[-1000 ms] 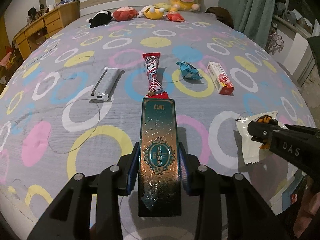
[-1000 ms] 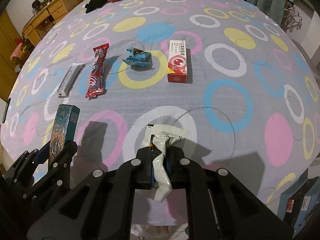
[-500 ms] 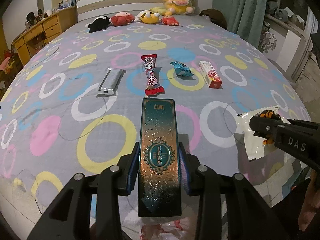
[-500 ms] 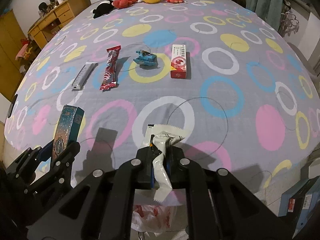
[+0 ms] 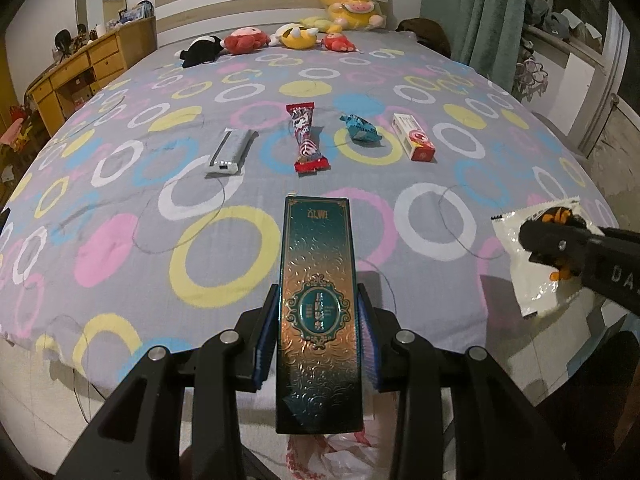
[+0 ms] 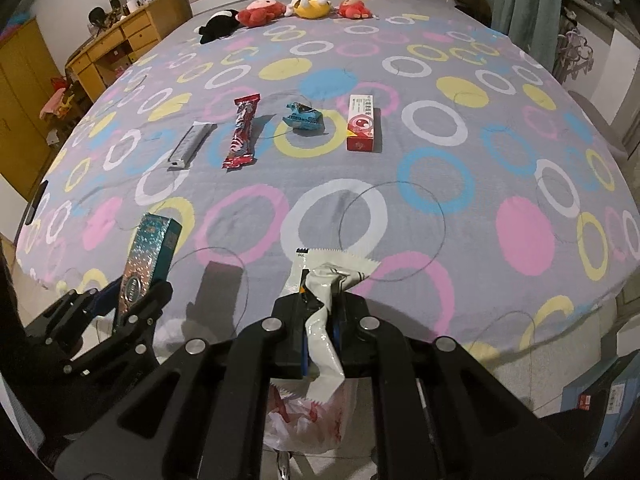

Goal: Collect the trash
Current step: 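Carry the green box and snack packet down toward the white plastic bag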

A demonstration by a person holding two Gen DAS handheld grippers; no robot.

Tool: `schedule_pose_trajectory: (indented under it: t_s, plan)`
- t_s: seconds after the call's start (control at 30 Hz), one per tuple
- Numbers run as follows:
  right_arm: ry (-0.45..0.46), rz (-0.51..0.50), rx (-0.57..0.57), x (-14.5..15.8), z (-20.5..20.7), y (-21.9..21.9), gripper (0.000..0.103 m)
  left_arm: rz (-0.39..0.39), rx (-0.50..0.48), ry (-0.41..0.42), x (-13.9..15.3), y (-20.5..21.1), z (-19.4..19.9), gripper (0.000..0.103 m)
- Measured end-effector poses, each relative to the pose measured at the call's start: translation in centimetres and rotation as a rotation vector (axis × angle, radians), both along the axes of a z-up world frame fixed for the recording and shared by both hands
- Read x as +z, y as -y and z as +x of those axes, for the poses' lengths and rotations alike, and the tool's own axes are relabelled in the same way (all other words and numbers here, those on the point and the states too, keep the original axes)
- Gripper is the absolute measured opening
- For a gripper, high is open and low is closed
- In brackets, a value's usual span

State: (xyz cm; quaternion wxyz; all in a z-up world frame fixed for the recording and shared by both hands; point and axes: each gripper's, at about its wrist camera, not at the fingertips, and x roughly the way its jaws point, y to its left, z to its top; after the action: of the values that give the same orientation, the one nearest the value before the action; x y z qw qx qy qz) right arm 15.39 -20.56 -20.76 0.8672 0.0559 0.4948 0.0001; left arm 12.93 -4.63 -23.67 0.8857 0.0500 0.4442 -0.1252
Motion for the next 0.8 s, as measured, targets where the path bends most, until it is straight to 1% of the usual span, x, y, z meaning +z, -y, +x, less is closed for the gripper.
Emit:
schedule_pose_trajectory:
  t_s: [0.27,0.4,0.5,0.6,0.8]
  plan:
    - [0.020,0.012,0.002,0.7,-2.7,-0.2,0.008,0.002,-0.005,0.017,0.0,-0.6,-2.4,0.036]
    - [0.030,0.000,0.005,0.9,-4.2,-0.2,0.008,-0.001,-0.006,0.019,0.0,-0.8,-3.3,0.036]
    - [0.032,-0.002,0.007,0.8,-5.3,-0.3,0.008,0.009,-0.014,0.021,-0.3,-0.9,-4.1,0.036]
    - [0.032,0.000,0.010,0.6,-6.2,-0.3,0.008,0.005,-0.025,0.021,-0.5,-1.0,-4.9,0.036]
    - [0.032,-0.028,0.029,0.1,-7.9,-0.5,0.008,-0.004,-0.034,0.022,-0.8,-1.5,-6.1,0.036]
